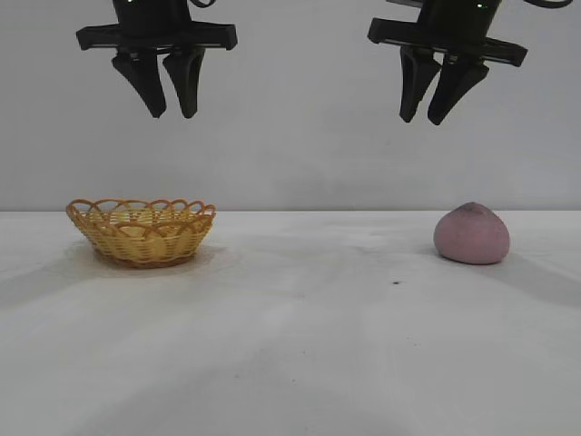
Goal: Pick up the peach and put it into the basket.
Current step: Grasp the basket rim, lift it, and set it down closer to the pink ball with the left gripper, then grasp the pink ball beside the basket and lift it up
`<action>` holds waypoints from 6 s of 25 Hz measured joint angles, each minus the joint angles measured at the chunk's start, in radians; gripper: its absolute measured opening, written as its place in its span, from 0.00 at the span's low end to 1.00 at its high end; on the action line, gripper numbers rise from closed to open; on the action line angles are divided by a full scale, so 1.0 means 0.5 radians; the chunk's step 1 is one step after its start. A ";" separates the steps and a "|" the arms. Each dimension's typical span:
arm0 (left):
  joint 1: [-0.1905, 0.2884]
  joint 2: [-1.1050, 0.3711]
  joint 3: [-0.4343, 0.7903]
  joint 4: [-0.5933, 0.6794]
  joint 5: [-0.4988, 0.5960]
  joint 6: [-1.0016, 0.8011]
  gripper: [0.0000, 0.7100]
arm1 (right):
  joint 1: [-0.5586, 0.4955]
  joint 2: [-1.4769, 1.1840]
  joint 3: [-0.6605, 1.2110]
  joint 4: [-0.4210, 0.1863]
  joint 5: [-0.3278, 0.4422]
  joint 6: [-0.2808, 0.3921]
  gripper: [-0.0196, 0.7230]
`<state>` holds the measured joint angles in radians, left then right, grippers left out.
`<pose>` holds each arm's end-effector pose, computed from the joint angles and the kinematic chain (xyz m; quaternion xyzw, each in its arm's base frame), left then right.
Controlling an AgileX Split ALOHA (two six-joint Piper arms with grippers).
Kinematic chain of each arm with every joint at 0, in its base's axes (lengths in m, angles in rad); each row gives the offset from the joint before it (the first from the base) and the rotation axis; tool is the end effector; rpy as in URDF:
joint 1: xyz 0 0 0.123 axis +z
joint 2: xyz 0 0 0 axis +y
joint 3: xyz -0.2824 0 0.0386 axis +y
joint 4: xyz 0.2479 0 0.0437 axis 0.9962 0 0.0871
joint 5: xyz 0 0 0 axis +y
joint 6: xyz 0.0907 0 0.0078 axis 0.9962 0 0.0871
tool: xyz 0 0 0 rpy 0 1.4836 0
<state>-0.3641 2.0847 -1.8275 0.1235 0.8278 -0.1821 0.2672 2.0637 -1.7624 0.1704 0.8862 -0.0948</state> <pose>0.4446 -0.1606 0.2531 0.1141 0.9510 -0.0227 0.2865 0.4393 0.1327 0.2415 -0.1381 0.9598 0.0964 0.2248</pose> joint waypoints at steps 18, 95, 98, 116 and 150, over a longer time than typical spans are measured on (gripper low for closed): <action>0.211 0.085 0.000 0.036 0.110 0.014 0.36 | 0.000 0.000 0.000 -0.003 0.004 0.000 0.32; 0.544 -0.847 1.795 -0.163 -0.668 0.143 0.45 | 0.000 0.000 0.000 0.042 0.036 -0.037 0.32; 0.530 -1.218 1.925 -0.057 -0.659 0.097 0.45 | 0.000 0.000 0.000 0.042 0.066 -0.037 0.32; 0.425 -3.405 2.632 -0.004 0.347 0.090 0.45 | 0.000 0.064 0.015 0.022 0.139 -0.065 0.32; 0.666 -4.207 2.688 -0.020 0.581 0.241 0.45 | 0.520 -0.099 0.019 -0.202 0.121 0.001 0.03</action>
<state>-0.0311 -0.0189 -0.4837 0.1133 1.1184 -0.0617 0.5273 2.0141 -1.7528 0.0696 0.9469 -0.0943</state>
